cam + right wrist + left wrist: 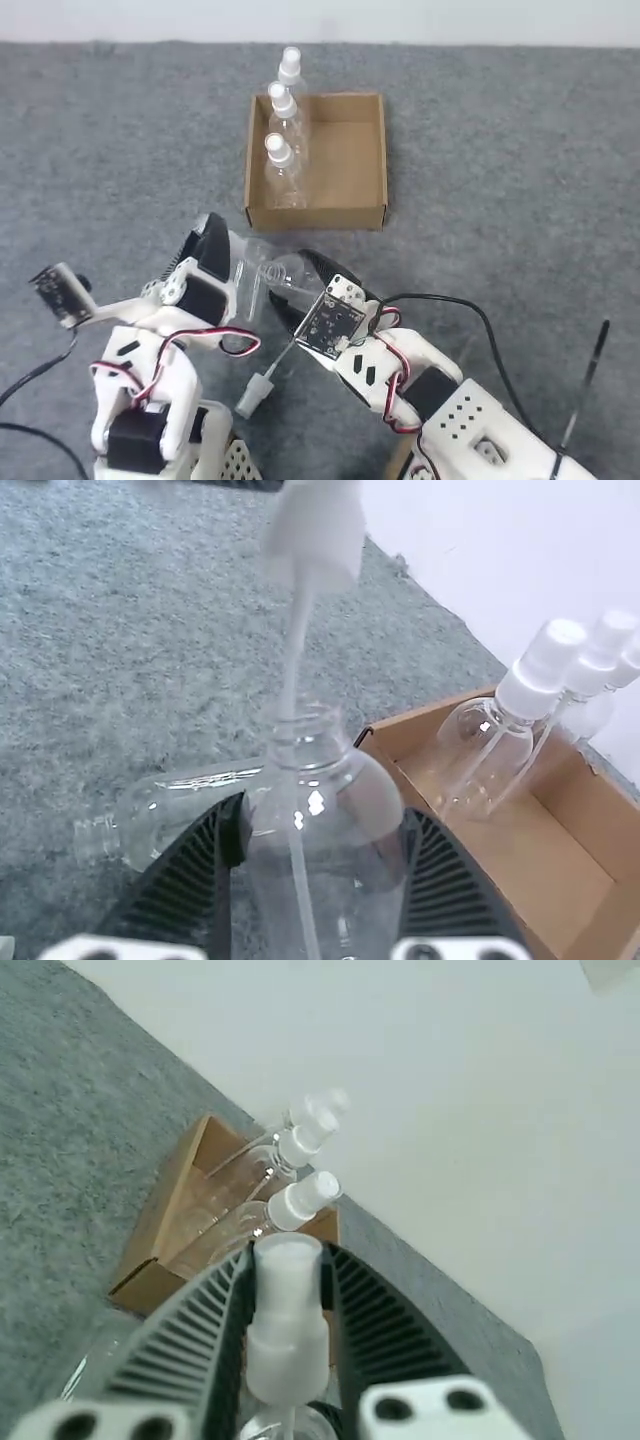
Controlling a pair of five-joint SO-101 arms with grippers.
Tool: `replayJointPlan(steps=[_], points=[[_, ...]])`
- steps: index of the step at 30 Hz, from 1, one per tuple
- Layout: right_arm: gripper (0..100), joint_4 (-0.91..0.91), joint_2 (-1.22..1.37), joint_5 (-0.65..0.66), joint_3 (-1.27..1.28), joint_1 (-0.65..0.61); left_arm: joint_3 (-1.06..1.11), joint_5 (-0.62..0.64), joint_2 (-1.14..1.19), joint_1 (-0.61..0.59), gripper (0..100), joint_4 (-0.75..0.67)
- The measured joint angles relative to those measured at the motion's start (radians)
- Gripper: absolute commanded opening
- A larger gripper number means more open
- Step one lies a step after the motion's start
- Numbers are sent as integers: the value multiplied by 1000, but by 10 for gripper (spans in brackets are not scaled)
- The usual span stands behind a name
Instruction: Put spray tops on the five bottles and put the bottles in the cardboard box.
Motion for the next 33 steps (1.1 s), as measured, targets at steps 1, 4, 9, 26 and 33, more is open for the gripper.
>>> replayJointPlan(steps=[1, 4, 9, 26, 33], points=[[6, 0, 0, -2, 0, 0, 2, 0, 0, 5, 13, 0], [6, 0, 0, -2, 0, 0, 6, 0, 0, 9, 13, 0], [6, 0, 0, 0, 0, 0, 6, -17, 0, 9, 13, 21], [6, 0, 0, -2, 0, 5, 26, -172, 0, 166, 15, 75], [6, 0, 0, -2, 0, 3, 26, -190, 0, 167, 17, 75]])
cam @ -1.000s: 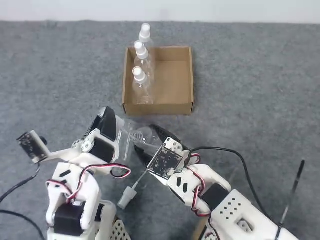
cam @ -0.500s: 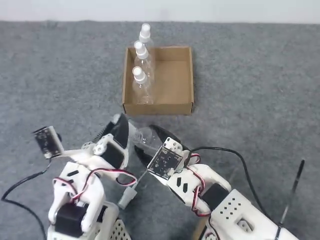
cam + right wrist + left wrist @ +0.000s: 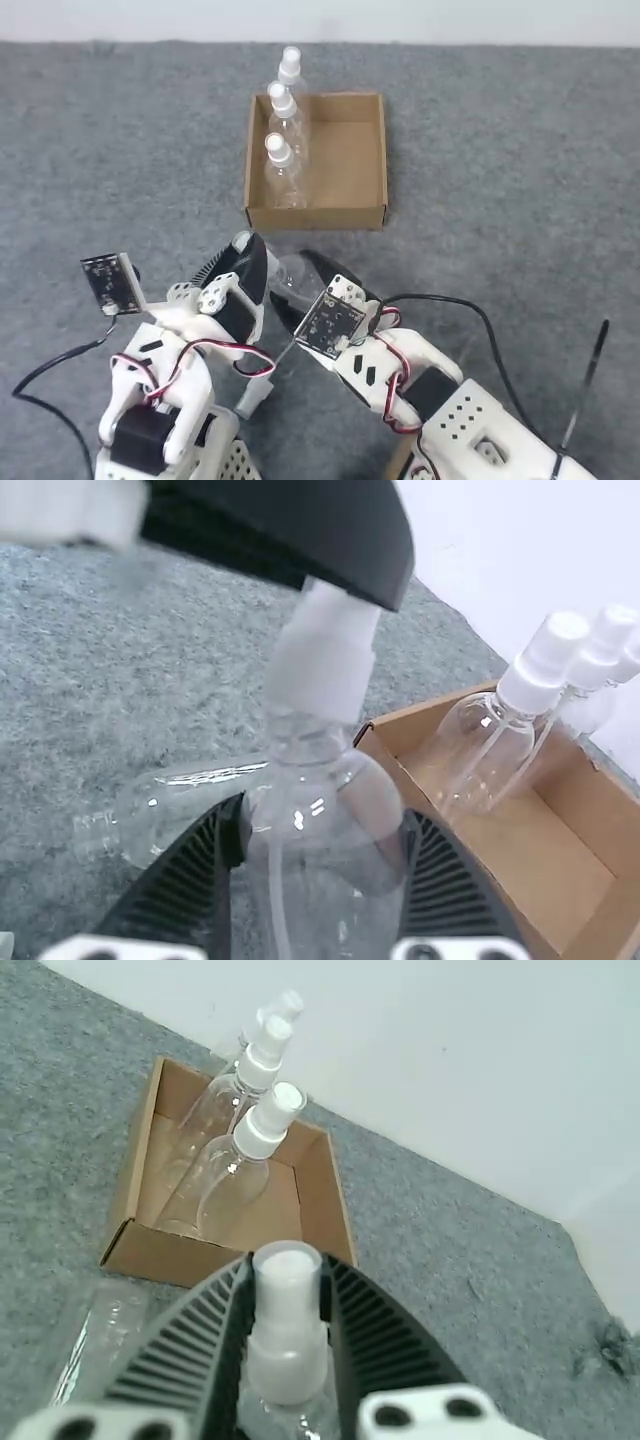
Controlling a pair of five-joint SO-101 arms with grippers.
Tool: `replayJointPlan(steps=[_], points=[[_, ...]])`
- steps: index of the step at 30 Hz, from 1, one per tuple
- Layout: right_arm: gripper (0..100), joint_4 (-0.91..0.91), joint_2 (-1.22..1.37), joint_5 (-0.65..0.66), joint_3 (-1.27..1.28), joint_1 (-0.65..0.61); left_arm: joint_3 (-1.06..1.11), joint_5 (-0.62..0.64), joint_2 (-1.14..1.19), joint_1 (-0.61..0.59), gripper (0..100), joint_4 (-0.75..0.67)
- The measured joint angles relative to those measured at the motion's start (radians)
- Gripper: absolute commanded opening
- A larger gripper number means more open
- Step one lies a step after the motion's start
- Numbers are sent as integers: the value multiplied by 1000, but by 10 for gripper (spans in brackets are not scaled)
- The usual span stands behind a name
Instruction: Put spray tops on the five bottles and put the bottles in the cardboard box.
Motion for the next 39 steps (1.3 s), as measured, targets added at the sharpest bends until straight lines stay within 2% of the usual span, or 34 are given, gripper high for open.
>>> replayJointPlan(steps=[2, 7, 10, 21, 28, 39], points=[[6, 0, 0, 0, 0, 0, 0, 0, 0, 0, 43, 0], [6, 2, 0, 0, 0, -2, -6, 0, 0, -2, 222, 40], [6, 0, -2, 0, -2, 2, -9, 0, 0, 5, 284, 83], [6, 0, 0, 0, 0, 25, -29, 0, 0, 3, 288, 110], [6, 0, 0, -14, 0, 25, -97, 46, 0, 0, 288, 110], [6, 0, 0, -17, 0, 25, -100, 87, 0, -163, 288, 110]])
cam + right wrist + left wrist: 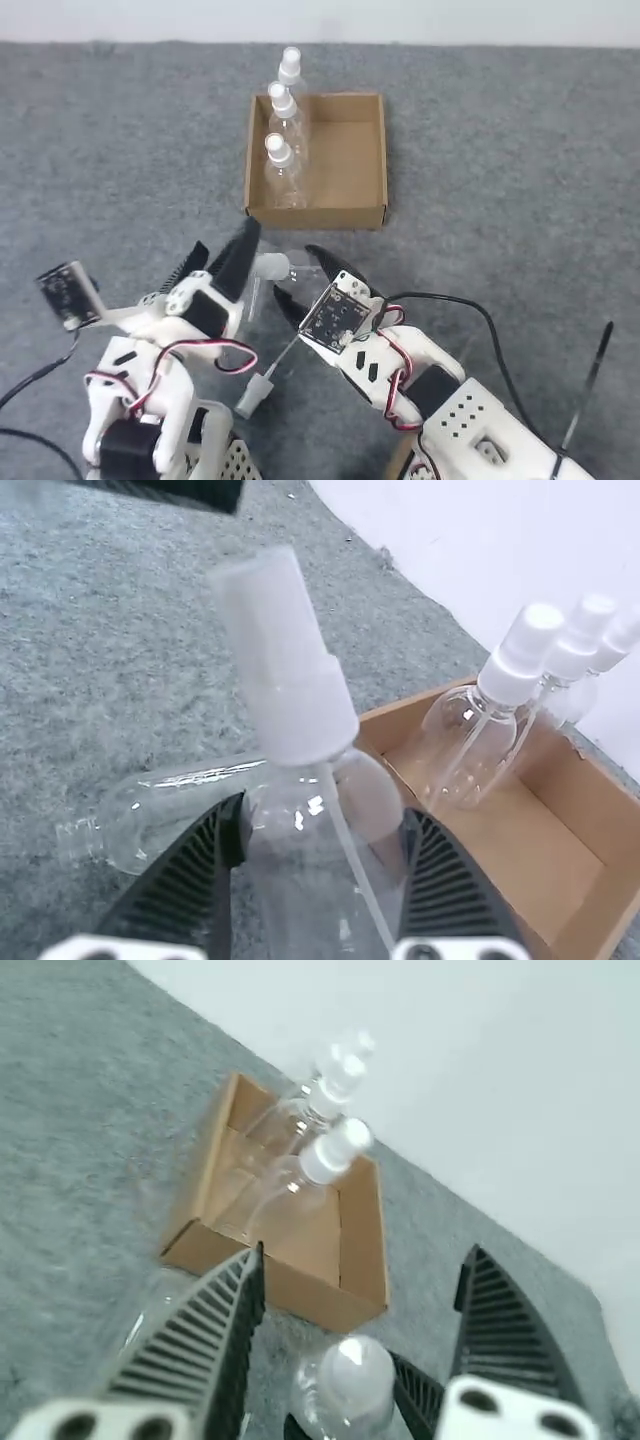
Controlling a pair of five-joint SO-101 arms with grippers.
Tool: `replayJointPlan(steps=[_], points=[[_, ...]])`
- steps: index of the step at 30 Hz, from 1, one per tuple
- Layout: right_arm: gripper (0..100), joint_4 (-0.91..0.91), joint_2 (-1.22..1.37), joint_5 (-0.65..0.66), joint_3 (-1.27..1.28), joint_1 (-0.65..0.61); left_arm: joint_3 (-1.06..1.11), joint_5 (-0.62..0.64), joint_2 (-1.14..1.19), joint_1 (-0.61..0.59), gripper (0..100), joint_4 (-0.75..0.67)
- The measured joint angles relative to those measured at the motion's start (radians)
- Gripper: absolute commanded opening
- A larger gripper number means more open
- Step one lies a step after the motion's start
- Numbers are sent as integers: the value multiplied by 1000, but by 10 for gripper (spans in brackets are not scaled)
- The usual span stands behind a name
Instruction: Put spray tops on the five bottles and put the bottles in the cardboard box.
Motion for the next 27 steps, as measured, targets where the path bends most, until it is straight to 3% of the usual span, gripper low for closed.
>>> replayJointPlan(steps=[7, 13, 27], points=[[6, 0, 0, -52, 0, 0, 0, 71, 0, -132, 288, 0], [6, -20, 0, -112, 0, 0, 0, 75, 0, -141, 287, 0], [6, -296, 0, -170, 61, 0, 63, 78, 0, -126, 287, -18]])
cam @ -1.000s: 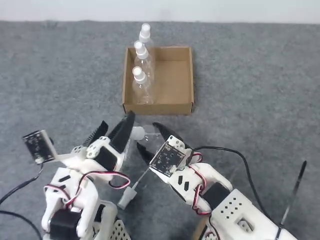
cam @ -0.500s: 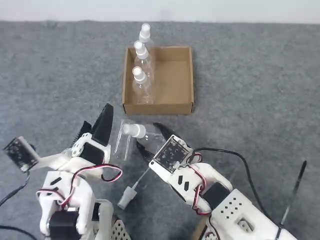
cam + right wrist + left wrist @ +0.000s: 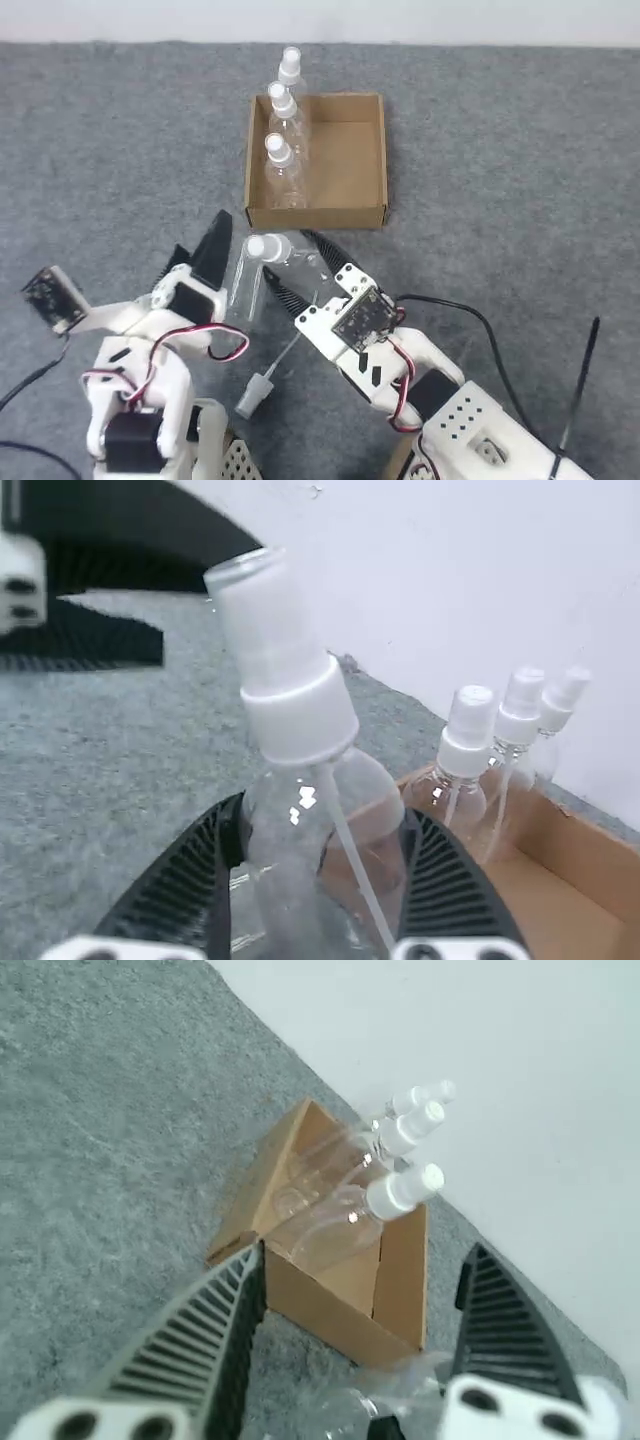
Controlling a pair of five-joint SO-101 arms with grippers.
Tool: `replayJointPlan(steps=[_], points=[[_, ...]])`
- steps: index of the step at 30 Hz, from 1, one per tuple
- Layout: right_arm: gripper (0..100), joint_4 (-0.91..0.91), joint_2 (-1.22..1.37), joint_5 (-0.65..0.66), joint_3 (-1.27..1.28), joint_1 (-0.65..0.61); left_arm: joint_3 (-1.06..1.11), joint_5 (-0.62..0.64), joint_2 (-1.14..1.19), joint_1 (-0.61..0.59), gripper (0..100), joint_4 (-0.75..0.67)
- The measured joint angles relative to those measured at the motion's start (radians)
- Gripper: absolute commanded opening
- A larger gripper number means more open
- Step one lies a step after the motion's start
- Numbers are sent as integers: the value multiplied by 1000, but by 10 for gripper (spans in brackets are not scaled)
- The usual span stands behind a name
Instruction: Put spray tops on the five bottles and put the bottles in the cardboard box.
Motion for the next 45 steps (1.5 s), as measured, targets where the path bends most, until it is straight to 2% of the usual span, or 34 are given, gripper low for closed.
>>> replayJointPlan(steps=[15, 20, 26, 33, 39, 45], points=[[6, -3, 0, -26, 2, -11, 46, -43, -2, 241, 287, -21], [6, -3, 0, -26, 3, -11, 55, -43, -2, 255, 287, -21], [6, 6, 0, -26, 2, -15, 58, -46, -2, 170, 287, -28], [6, 178, 0, -26, -11, -17, 58, -46, -2, 21, 287, -28], [6, 210, 0, -26, -34, -15, 58, -46, -2, -61, 281, -41], [6, 212, 0, -26, -35, -15, 68, -46, -2, -97, 127, -107]])
